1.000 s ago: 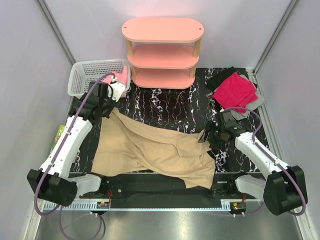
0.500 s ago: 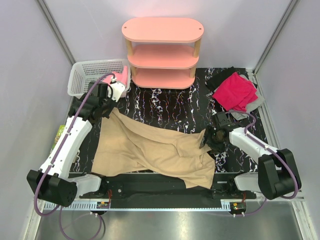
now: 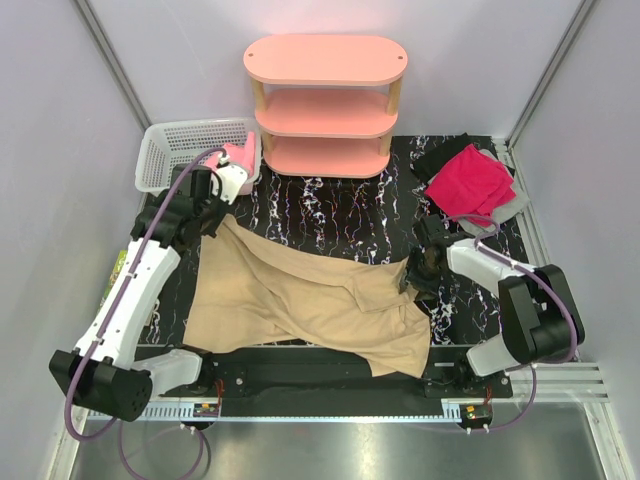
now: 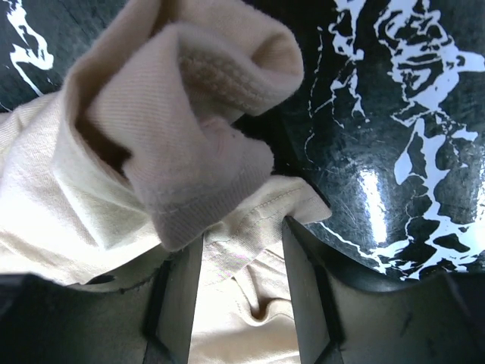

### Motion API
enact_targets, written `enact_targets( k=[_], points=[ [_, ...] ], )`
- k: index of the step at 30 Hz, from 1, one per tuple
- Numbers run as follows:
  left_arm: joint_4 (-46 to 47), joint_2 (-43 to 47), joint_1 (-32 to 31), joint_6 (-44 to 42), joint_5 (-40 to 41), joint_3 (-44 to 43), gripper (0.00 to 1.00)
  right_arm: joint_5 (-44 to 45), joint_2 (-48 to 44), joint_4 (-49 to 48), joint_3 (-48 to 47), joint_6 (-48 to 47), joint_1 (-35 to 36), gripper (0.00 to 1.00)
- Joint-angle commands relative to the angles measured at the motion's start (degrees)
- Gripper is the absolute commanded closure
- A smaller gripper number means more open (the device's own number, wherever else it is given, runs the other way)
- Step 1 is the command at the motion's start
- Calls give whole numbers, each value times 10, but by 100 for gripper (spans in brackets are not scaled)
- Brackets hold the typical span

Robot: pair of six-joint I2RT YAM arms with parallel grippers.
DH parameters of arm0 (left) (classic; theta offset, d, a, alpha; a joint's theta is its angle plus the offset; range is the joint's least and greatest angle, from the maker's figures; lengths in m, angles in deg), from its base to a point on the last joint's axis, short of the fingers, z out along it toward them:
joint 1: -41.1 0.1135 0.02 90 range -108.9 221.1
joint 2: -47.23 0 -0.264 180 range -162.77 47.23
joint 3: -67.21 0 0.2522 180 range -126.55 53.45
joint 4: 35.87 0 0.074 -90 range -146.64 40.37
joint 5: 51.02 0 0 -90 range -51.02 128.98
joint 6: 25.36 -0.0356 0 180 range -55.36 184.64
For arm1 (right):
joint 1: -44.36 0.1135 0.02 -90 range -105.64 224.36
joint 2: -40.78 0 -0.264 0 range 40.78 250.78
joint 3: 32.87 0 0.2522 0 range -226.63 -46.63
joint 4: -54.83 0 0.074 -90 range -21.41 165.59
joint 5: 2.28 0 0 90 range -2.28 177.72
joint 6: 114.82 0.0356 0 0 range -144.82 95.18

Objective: Fold and stack the t-shirts

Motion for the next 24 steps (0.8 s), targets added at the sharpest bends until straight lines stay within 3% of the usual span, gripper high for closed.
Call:
enact_targets(
  k=[1, 11, 24],
  points=[
    [12, 17, 4, -8, 1, 8, 100, 45, 34, -44, 5, -10, 0, 48],
    [12, 19, 4, -14, -5, 10, 100, 58, -113, 41, -9, 10, -1, 30],
    [7, 37, 8, -24, 4, 15, 100, 92, -17, 42, -27, 16, -7, 37]
  ],
)
